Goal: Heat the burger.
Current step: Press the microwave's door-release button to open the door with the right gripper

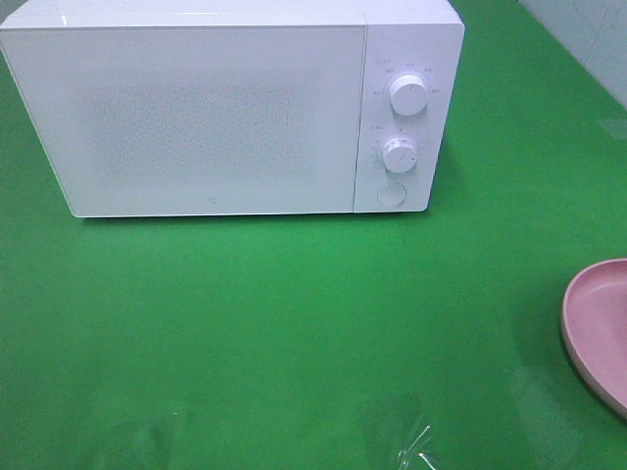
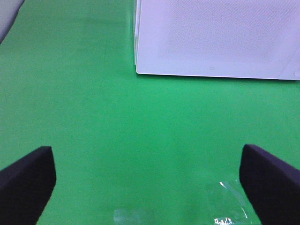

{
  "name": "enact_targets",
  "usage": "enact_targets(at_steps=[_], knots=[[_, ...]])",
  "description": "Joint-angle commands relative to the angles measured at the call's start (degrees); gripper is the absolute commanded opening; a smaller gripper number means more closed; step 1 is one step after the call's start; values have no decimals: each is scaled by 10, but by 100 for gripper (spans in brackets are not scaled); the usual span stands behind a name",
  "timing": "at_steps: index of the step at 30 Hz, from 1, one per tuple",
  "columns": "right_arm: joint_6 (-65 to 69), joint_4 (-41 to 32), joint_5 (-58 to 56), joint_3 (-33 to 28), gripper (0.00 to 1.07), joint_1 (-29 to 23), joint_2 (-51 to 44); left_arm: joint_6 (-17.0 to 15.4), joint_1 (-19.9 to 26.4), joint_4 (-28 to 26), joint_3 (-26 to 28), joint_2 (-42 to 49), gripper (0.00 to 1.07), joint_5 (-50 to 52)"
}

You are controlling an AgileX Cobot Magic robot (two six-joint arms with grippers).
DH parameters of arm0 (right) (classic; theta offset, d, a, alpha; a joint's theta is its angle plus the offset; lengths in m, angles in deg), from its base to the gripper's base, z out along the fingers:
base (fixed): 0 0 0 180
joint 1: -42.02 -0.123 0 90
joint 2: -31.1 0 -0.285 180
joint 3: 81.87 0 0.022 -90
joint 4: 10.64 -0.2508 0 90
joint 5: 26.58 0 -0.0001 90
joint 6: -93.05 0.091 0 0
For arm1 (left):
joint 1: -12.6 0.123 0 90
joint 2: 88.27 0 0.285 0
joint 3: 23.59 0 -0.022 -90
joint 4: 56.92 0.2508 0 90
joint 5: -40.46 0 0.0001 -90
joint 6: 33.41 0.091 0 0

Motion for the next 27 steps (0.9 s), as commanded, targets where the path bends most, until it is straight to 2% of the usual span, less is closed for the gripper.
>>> enact_targets(at_steps=[1,5,9,12,14,17,21,27], knots=[[5,0,29,3,74,2,21,0,-2,-3,-2,13,100,4],[10,1,55,3,74,2,54,0,-2,-3,-2,13,100,4],[10,0,152,-23,74,2,116,0,-2,-3,-2,13,100,4],[10,-3,175,-32,74,2,127,0,-2,-3,-2,13,100,4],[10,-18,260,-62,74,2,169,0,-2,-3,-2,13,100,4],[10,-18,301,-72,74,2,193,0,-2,-3,-2,13,100,4],[10,-19,422,-91,73,2,258,0,-2,-3,-2,13,100,4],[-9,-19,499,-91,73,2,327,0,-2,-3,-2,13,100,4]])
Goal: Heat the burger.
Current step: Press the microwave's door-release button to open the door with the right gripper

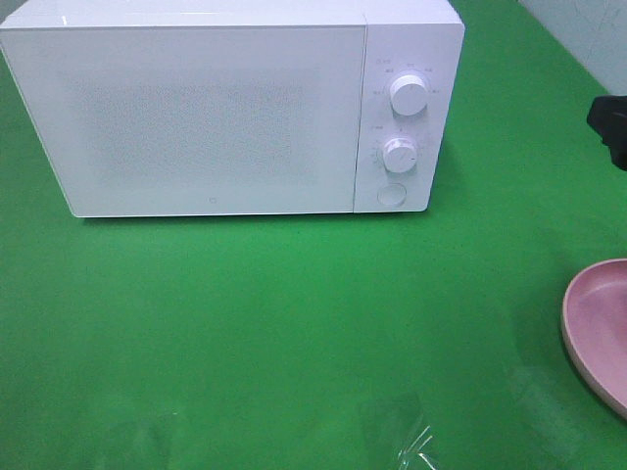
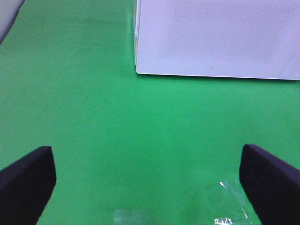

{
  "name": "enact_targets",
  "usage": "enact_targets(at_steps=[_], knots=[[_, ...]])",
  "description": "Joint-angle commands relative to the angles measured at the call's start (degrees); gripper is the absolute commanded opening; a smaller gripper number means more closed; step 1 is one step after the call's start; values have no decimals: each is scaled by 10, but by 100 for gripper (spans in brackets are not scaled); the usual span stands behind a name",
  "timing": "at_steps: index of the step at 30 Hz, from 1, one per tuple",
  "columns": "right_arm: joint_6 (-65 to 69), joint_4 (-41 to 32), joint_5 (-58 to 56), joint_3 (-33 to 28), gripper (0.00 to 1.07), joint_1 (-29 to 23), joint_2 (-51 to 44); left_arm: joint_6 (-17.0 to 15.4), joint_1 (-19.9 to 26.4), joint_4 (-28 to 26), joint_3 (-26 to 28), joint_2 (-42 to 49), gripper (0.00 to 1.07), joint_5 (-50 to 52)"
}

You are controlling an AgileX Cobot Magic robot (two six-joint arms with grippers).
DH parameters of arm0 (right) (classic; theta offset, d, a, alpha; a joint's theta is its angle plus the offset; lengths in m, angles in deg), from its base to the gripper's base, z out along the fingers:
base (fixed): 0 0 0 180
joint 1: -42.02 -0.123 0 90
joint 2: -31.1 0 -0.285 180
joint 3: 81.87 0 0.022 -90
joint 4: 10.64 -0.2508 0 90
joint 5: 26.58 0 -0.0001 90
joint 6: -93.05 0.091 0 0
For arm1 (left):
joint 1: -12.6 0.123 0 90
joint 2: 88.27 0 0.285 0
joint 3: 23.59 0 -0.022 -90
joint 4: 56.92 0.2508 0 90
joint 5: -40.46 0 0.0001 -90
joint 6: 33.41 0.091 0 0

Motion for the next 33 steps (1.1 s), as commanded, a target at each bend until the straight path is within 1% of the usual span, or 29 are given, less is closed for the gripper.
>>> enact_targets(at_steps=[1,5,6,7,8,9,10,11,12,13,14,15,16,18,19,20,21,22,23,24,25,26,27,28,30,33], knots=[[-29,1,56,-2,73,2,45,0,-2,-3,-2,13,100,4],[-56,-11,84,-2,73,1,77,0,-2,-3,-2,13,100,4],[-79,-46,99,-3,73,-9,93,0,-2,-3,-2,13,100,4],[-79,-46,99,-3,73,-9,93,0,-2,-3,-2,13,100,4],[-118,-85,120,-7,73,-26,107,0,-2,-3,-2,13,100,4],[-118,-85,120,-7,73,-26,107,0,-2,-3,-2,13,100,4],[-163,-128,140,-13,73,-49,120,0,-2,-3,-2,13,100,4],[-163,-128,140,-13,73,-49,120,0,-2,-3,-2,13,100,4],[-197,-171,165,-18,73,-78,132,0,-2,-3,-2,13,100,4],[-211,-193,179,-21,73,-94,137,0,-2,-3,-2,13,100,4],[-211,-193,179,-21,73,-94,137,0,-2,-3,-2,13,100,4],[-234,-232,205,-25,73,-121,147,0,-2,-3,-2,13,100,4],[-234,-232,205,-25,73,-121,147,0,-2,-3,-2,13,100,4],[-263,-278,239,-28,73,-160,162,0,-2,-3,-2,13,100,4],[-263,-278,239,-28,73,-160,162,0,-2,-3,-2,13,100,4],[-276,-305,262,-28,73,-185,172,0,-2,-3,-2,13,100,4],[-276,-305,262,-28,73,-185,172,0,-2,-3,-2,13,100,4],[-289,-336,283,-28,73,-213,184,0,-2,-3,-2,13,100,4],[-289,-336,283,-28,73,-213,184,0,-2,-3,-2,13,100,4],[-305,-374,309,-28,73,-241,198,0,-2,-3,-2,13,100,4],[-315,-391,320,-28,73,-253,205,0,-2,-3,-2,13,100,4],[-315,-391,320,-28,73,-253,205,0,-2,-3,-2,13,100,4],[-331,-431,349,-28,73,-282,219,0,-2,-3,-2,13,100,4],[-331,-431,349,-28,73,-282,219,0,-2,-3,-2,13,100,4],[-359,-488,404,-28,73,-335,245,0,-2,-3,-2,13,100,4],[-363,-502,415,-26,73,-347,253,0,-2,-3,-2,13,100,4]])
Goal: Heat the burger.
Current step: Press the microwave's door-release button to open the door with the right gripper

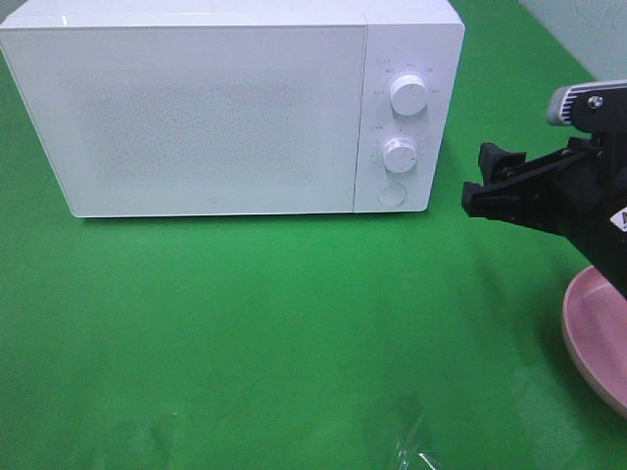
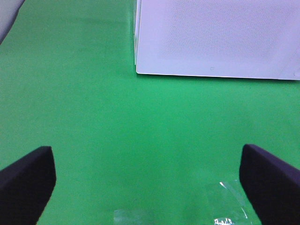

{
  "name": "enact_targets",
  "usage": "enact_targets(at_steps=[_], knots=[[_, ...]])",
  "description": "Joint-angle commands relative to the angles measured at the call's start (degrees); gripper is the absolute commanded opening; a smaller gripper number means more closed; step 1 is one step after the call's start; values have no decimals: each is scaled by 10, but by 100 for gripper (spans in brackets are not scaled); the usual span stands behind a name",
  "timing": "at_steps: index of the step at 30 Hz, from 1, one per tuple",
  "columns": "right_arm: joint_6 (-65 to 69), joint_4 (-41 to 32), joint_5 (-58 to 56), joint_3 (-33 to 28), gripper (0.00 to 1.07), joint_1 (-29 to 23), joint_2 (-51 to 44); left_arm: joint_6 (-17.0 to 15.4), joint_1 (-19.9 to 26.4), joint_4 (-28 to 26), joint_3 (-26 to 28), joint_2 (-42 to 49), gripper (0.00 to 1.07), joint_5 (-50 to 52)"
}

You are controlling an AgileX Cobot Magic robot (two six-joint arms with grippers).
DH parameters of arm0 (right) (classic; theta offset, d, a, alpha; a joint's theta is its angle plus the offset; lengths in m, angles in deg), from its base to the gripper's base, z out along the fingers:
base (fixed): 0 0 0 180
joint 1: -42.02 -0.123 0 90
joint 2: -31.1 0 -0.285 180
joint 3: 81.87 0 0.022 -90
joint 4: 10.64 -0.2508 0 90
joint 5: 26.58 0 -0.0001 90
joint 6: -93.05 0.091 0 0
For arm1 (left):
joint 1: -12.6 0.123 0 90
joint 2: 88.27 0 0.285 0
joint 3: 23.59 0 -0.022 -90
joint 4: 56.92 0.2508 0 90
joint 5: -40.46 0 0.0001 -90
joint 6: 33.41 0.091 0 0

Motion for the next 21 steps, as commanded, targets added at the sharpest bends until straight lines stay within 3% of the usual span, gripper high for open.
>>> enact_targets(at_steps=[1,11,21], knots=[[-26,-62,66,1,73,-49,29,0,-2,-3,-2,13,100,4],[-13,-127,96,25,73,-127,88,0,-2,-3,-2,13,100,4],[38,-126,90,46,73,-142,125,0,-2,-3,-2,13,100,4]])
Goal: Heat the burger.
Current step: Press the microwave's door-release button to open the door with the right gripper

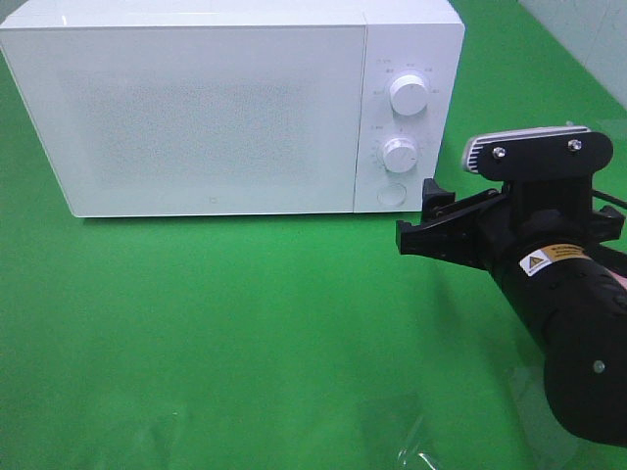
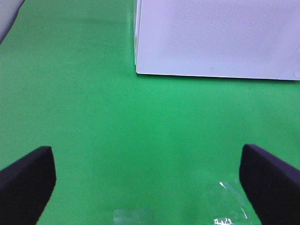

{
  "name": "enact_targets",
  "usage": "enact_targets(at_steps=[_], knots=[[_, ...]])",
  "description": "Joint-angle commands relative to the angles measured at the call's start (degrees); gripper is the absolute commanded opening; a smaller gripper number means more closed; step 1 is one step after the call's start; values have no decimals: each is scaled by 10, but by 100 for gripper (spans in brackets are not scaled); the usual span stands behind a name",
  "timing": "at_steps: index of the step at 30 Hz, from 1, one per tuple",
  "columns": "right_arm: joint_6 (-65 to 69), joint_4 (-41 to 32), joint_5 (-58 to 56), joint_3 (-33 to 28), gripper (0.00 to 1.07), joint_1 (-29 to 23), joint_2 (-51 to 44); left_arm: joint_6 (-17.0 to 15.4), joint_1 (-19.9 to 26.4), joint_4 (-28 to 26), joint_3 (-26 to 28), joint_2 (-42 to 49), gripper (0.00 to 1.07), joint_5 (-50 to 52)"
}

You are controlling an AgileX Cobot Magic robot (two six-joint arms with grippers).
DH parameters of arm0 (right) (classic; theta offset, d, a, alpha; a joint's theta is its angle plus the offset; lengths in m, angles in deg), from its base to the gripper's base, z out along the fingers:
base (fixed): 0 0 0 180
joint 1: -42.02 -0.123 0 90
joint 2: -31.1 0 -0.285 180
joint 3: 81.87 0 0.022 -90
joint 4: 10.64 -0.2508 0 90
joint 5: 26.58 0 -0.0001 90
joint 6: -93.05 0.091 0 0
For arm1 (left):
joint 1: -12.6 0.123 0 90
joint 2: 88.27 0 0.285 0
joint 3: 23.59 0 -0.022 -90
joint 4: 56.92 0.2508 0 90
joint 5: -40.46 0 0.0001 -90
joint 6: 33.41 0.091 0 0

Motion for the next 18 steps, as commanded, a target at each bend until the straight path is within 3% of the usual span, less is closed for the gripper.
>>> enact_targets(at_steps=[1,7,9,12,14,18], knots=[[33,-1,-3,14,73,-1,12,0,-2,-3,-2,13,100,4],[115,6,-8,18,72,-1,14,0,-2,-3,-2,13,100,4],[234,6,-32,18,68,-1,14,0,-2,-3,-2,13,100,4],[260,6,-38,18,66,-1,14,0,-2,-3,-2,13,100,4],[406,6,-57,18,59,-1,14,0,-2,-3,-2,13,100,4],[534,6,-60,18,49,-1,14,0,-2,-3,-2,13,100,4]])
